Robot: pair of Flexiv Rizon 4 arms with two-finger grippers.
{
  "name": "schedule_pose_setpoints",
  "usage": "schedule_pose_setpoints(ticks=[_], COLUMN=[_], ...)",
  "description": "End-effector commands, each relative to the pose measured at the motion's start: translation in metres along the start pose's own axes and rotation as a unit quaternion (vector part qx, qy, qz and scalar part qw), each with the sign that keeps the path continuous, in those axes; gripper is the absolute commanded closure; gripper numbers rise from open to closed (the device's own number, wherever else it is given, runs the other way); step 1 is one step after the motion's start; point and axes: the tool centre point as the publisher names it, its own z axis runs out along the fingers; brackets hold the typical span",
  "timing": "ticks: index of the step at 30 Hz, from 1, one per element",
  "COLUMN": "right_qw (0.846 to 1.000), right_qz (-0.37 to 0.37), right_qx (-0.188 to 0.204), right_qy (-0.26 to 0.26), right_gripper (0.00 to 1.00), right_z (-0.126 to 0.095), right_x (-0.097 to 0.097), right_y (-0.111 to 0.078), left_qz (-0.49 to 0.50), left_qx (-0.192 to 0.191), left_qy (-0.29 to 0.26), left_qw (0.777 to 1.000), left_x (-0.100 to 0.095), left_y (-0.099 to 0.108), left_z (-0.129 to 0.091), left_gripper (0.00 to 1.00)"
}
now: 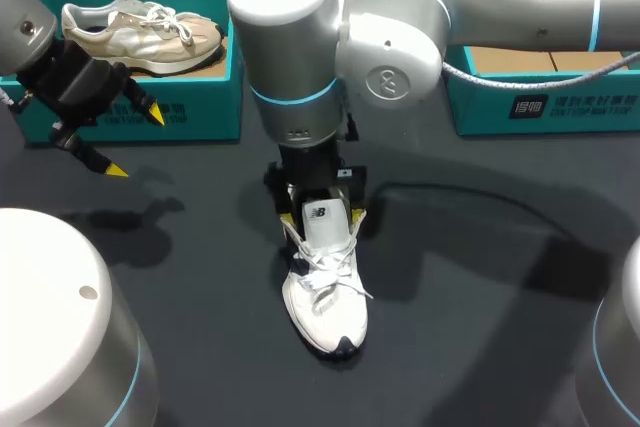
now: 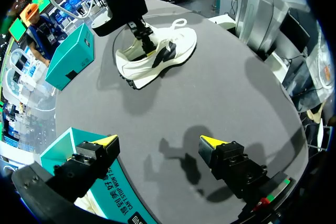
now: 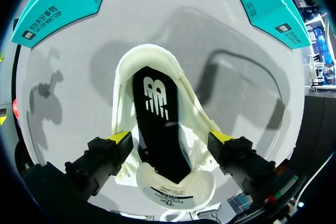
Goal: Take the shoe out of the shoebox, open the shoe tongue, remove and reinsert the insole, then place the shoe into the shoebox
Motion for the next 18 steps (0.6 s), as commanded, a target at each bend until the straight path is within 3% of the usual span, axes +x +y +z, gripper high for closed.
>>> schedule_pose_setpoints(ticks=[1, 6, 18], right_qw=[1.0, 0.999, 0.999], right_qz=[-0.014, -0.031, -0.042], right_qx=[0.007, 0.012, 0.023], right_qy=[0.01, 0.02, 0.026], right_gripper=[0.11, 0.25, 0.23], right_z=[0.004, 0.0047, 0.0], right_x=[-0.0042, -0.0044, -0.0089], right_y=[0.0043, 0.0057, 0.0026], left_qz=[0.001, 0.001, 0.001], left_qx=[-0.001, -0.001, -0.001], left_qy=[0.0, 0.0, 0.0], left_qw=[1.0, 1.0, 1.0], left_x=[0.0008, 0.0008, 0.0008], left_y=[-0.0001, -0.0001, -0.0001], left_z=[-0.0001, -0.0001, -0.0001], left_gripper=[0.0, 0.0, 0.0])
